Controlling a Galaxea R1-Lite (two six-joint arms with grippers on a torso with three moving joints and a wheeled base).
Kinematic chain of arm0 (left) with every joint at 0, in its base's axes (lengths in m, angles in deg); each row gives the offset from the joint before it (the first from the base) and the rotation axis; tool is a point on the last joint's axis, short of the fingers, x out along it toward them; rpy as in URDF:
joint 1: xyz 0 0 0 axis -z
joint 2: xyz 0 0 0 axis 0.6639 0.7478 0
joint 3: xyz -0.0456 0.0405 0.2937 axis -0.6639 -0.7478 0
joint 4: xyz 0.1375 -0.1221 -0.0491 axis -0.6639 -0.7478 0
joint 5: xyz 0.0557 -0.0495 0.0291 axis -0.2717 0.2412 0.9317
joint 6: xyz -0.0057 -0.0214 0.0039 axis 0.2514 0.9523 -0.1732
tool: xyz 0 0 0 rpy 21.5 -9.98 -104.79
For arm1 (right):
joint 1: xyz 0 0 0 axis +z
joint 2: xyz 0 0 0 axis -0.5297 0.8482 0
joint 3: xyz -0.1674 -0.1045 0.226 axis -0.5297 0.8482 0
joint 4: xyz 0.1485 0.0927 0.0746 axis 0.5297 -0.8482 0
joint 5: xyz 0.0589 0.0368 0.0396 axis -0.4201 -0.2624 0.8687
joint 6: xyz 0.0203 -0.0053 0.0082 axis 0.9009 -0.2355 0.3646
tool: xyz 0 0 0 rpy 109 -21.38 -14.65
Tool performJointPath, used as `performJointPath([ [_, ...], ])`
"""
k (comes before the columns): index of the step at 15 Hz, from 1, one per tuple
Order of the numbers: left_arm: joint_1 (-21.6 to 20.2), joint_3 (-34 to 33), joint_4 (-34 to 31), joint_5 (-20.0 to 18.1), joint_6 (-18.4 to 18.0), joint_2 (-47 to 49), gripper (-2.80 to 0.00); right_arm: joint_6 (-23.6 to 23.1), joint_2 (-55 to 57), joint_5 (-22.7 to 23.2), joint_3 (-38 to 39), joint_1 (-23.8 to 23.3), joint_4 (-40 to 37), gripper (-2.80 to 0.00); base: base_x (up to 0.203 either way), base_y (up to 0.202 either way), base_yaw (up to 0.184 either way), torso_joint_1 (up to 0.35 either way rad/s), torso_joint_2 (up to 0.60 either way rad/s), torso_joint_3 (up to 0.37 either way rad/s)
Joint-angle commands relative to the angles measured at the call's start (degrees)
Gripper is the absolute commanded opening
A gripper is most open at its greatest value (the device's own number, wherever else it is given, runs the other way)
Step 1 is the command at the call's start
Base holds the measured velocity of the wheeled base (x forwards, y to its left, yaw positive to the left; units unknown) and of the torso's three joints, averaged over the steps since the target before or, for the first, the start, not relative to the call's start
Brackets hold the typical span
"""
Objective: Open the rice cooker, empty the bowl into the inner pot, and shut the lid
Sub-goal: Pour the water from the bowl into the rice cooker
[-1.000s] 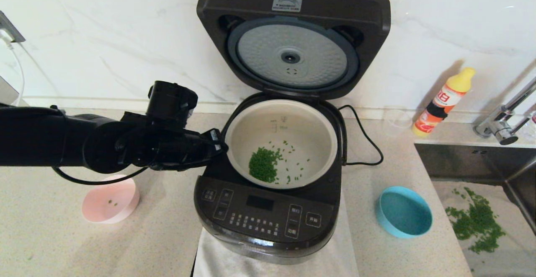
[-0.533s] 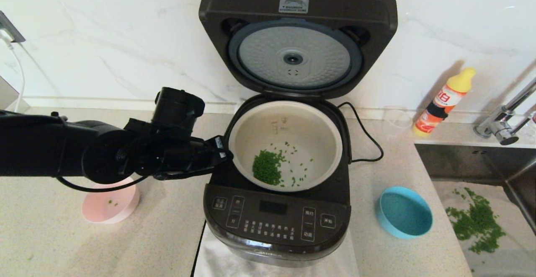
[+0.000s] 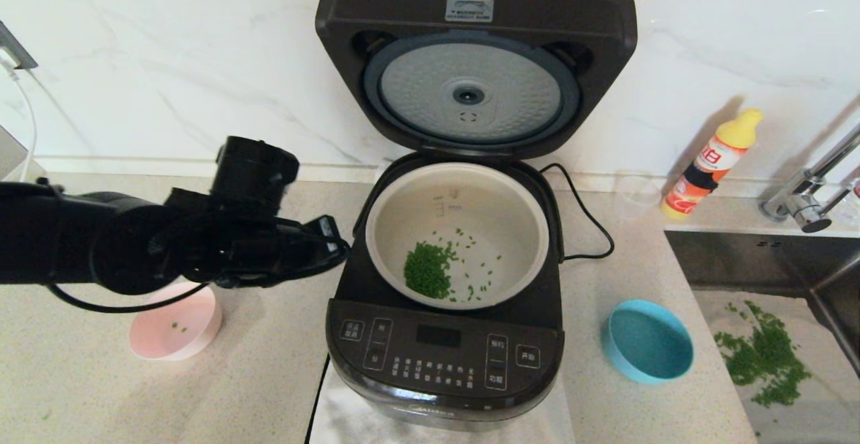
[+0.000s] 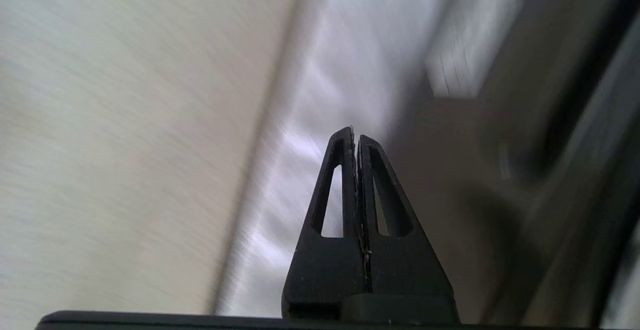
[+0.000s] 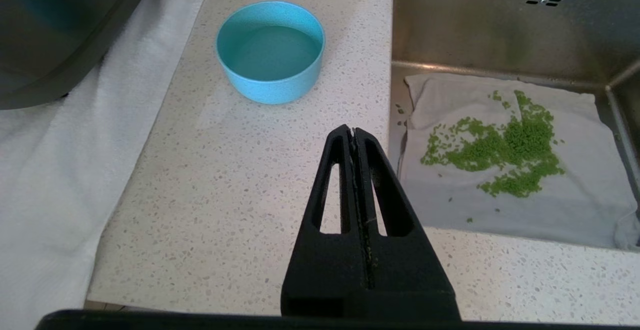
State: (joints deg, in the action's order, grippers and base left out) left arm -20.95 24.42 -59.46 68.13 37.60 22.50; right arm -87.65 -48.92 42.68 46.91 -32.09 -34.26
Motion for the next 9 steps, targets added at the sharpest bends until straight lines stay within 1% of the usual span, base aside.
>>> performJointPath([
  [1,-4.9,2.0,0.0,0.1,-1.2,-5.8,-2.8,0.0,0.0,0.0,0.0,0.0,0.0,-2.8,0.0,0.0,0.0,0.0,0.0,0.0],
  [2,-6.8,2.8,-0.3,0.0,-2.8,-7.9,-2.8,0.0,0.0,0.0,0.0,0.0,0.0,-2.8,0.0,0.0,0.0,0.0,0.0,0.0],
  [3,-8.4,3.3,-0.4,0.0,-5.6,-10.6,-2.8,0.0,0.0,0.0,0.0,0.0,0.0,-2.8,0.0,0.0,0.0,0.0,0.0,0.0],
  [6,-10.4,2.4,-1.4,0.1,-17.5,-22.0,-2.8,0.0,0.0,0.0,0.0,0.0,0.0,-2.8,0.0,0.0,0.0,0.0,0.0,0.0],
  [8,-10.6,-3.4,-3.3,-0.1,-24.4,-33.4,-2.8,0.0,0.0,0.0,0.0,0.0,0.0,-2.8,0.0,0.0,0.0,0.0,0.0,0.0],
  [9,-10.6,-8.3,-4.0,-0.5,-27.6,-40.4,-2.8,0.0,0.0,0.0,0.0,0.0,0.0,-2.8,0.0,0.0,0.0,0.0,0.0,0.0],
])
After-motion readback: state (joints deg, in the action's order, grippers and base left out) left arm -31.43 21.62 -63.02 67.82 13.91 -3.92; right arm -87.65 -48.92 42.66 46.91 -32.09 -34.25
